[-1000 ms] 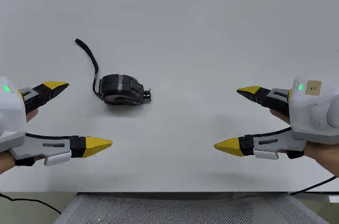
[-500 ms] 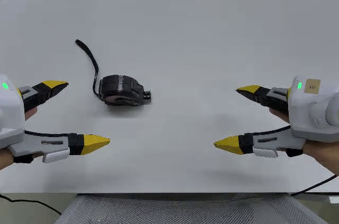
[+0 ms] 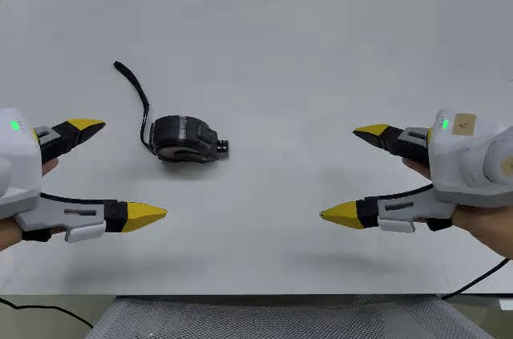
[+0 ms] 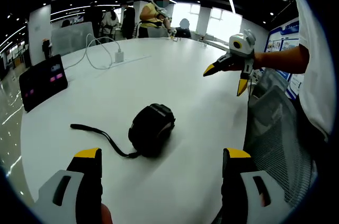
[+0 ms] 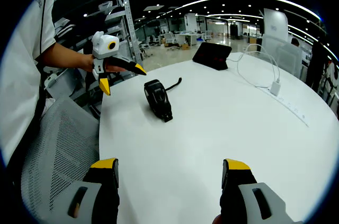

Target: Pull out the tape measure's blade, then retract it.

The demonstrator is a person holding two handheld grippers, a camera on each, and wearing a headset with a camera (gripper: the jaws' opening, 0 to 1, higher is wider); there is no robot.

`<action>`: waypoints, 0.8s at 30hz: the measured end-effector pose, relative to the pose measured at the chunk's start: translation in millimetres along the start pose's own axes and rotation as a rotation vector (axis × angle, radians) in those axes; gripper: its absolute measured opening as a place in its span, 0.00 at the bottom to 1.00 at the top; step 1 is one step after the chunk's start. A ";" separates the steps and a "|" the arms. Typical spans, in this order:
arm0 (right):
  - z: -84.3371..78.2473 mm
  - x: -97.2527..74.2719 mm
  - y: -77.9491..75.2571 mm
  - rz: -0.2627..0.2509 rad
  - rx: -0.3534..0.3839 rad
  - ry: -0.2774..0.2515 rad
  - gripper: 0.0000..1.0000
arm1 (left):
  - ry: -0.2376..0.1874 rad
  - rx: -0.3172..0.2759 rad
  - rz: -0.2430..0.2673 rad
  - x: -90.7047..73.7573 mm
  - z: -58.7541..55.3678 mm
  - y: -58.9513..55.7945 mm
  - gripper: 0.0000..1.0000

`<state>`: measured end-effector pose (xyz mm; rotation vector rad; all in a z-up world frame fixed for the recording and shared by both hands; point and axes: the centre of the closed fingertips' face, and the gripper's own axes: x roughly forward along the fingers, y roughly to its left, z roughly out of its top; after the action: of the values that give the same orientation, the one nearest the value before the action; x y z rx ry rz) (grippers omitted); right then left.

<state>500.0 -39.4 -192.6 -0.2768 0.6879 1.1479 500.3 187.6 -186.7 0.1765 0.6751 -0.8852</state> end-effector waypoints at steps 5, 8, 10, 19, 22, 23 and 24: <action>0.2 3.2 -3.9 0.006 -0.009 0.007 0.79 | 0.023 0.024 -0.007 4.5 -2.7 2.8 0.92; 1.5 5.4 -6.6 0.009 -0.014 0.010 0.79 | 0.030 0.028 -0.013 6.4 -3.9 4.5 0.93; 3.0 6.5 -8.4 0.010 -0.018 0.012 0.79 | 0.038 0.035 -0.014 7.9 -5.2 5.8 0.93; 8.6 17.6 -8.4 0.035 -0.048 0.025 0.80 | 0.062 0.059 -0.031 13.8 -6.2 8.7 0.92; 9.5 20.7 -8.4 0.043 -0.056 0.029 0.80 | 0.073 0.071 -0.034 15.8 -7.5 10.1 0.91; 10.0 22.0 -8.5 0.047 -0.057 0.031 0.80 | 0.076 0.075 -0.037 16.6 -7.8 10.5 0.91; 10.4 23.0 -8.7 0.048 -0.059 0.032 0.80 | 0.078 0.078 -0.038 17.2 -7.9 10.9 0.91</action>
<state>516.9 -20.3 -200.4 -0.3308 0.6922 1.2132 512.6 186.5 -204.7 0.2696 0.7193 -0.9454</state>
